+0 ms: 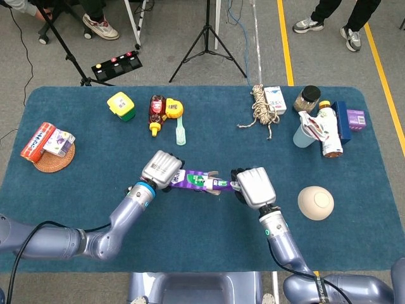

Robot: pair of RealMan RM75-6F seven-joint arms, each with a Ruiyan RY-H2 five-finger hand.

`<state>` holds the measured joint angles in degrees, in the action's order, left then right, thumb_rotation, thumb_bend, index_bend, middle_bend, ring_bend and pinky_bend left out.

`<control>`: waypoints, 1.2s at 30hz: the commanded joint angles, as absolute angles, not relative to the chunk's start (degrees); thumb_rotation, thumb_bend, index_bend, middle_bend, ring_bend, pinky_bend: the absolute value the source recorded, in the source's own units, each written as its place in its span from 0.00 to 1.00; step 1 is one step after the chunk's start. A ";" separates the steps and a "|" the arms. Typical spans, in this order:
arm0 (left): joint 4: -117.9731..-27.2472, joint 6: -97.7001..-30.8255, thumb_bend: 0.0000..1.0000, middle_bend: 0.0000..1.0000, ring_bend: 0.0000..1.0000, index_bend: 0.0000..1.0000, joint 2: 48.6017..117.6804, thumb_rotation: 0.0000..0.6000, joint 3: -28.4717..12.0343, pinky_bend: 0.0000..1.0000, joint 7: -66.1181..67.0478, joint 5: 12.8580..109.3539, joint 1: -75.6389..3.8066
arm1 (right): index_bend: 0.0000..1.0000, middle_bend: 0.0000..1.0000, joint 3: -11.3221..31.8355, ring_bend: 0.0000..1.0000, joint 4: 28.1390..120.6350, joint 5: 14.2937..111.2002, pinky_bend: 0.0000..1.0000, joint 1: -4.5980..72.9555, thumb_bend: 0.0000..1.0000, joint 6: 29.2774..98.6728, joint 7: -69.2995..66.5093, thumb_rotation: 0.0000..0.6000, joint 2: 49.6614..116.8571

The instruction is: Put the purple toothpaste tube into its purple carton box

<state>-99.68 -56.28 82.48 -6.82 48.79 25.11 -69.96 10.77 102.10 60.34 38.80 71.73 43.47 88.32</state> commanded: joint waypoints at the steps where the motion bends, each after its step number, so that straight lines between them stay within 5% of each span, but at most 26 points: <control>1: -99.68 -56.47 0.21 0.43 0.35 0.51 82.86 1.00 -6.98 0.60 48.78 24.70 -70.31 | 0.59 0.62 10.58 0.61 102.12 60.55 0.76 38.86 0.53 71.93 43.80 1.00 88.55; 27: -96.91 -59.19 0.21 0.43 0.35 0.51 90.04 1.00 -8.63 0.60 49.69 22.37 -73.61 | 0.58 0.62 9.87 0.60 101.99 60.70 0.77 39.28 0.53 74.31 48.58 1.00 93.55; 30: -96.92 -59.61 0.21 0.43 0.35 0.51 90.12 1.00 -8.64 0.61 49.54 22.74 -73.44 | 0.40 0.49 9.83 0.52 102.66 60.45 0.74 38.97 0.46 73.70 47.21 1.00 92.94; 31: -96.94 -59.70 0.21 0.43 0.35 0.51 90.09 1.00 -8.68 0.61 49.43 22.80 -73.37 | 0.29 0.38 9.79 0.44 103.29 59.88 0.70 38.89 0.41 73.00 46.69 1.00 92.38; 34: -96.71 -59.71 0.21 0.43 0.35 0.51 89.89 1.00 -8.63 0.61 49.12 23.10 -73.08 | 0.06 0.12 9.90 0.16 104.89 59.21 0.50 39.04 0.26 72.35 47.34 1.00 90.43; 36: -96.26 -59.23 0.21 0.43 0.35 0.51 89.85 1.00 -8.60 0.62 48.31 23.80 -72.68 | 0.01 0.04 9.98 0.05 106.19 59.96 0.37 38.91 0.20 72.98 47.38 1.00 89.71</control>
<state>-96.53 -59.51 89.89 -8.63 48.74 23.39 -72.92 9.91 105.31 59.63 38.99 72.70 47.24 90.31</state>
